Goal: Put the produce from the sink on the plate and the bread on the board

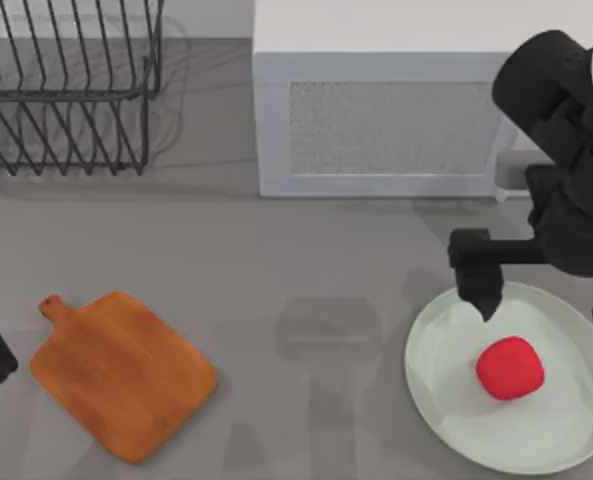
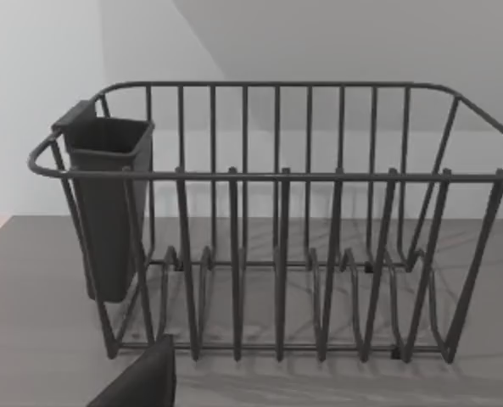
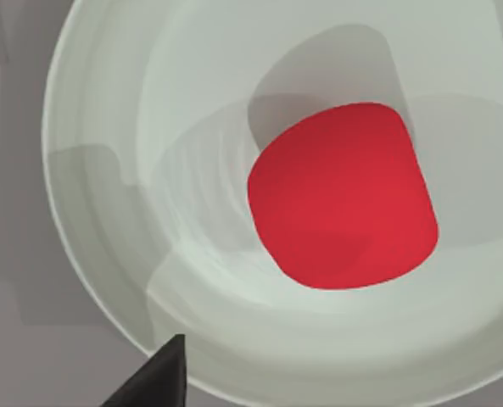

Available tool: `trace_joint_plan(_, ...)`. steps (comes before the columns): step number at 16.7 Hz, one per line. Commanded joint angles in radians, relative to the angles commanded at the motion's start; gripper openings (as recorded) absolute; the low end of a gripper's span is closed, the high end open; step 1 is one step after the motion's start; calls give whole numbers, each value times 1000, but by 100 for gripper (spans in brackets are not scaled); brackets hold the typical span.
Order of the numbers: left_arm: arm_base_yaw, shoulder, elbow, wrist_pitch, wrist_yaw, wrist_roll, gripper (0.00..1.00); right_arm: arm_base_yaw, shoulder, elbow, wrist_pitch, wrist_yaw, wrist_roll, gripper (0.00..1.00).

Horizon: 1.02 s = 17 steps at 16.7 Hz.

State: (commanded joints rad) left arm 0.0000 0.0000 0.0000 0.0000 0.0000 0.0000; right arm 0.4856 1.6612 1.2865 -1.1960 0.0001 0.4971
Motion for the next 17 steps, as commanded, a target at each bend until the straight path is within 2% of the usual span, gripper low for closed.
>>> trace_joint_plan(4,0,0,0,0,0,0,100,-11,-30,-22,22,0,-10,100)
trace_joint_plan(8,0,0,0,0,0,0,100,-63,-210,-161,151,0,-63,100)
trace_joint_plan(17,0,0,0,0,0,0,100,-284,-1016,-754,698,0,-290,100)
